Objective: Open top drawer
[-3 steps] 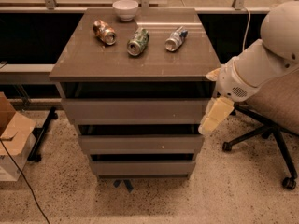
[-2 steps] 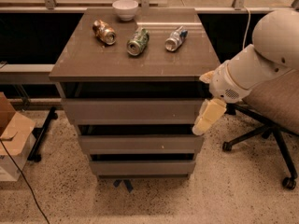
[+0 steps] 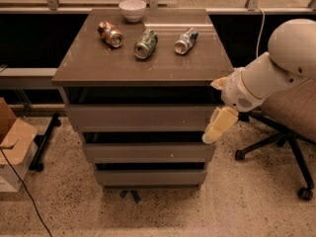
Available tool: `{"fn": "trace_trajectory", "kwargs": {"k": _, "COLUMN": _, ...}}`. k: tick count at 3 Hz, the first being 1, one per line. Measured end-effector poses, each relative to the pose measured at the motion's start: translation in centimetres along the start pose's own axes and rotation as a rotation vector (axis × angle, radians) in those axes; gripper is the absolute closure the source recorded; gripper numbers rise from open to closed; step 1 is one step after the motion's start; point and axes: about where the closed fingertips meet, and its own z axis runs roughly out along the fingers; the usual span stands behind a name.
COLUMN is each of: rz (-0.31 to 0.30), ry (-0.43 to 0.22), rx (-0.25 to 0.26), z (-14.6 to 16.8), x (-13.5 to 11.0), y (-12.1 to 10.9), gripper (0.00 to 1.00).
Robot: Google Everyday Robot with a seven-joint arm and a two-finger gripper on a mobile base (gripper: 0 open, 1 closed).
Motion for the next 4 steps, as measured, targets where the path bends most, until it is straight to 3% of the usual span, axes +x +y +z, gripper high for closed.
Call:
{"fn": "trace_trajectory", "kwargs": {"k": 2, "rz": 0.013, "ry": -0.036, "rx": 0.050, "z": 2.4, "x": 1.1, "y": -1.6, "gripper": 0.00}}
{"fn": "trace_trajectory", "kwargs": {"k": 4, "rz": 0.053, "ry": -0.062, "rx": 0.031, "z": 6.4, "x": 2.4, "y": -3.5, "gripper": 0.00}}
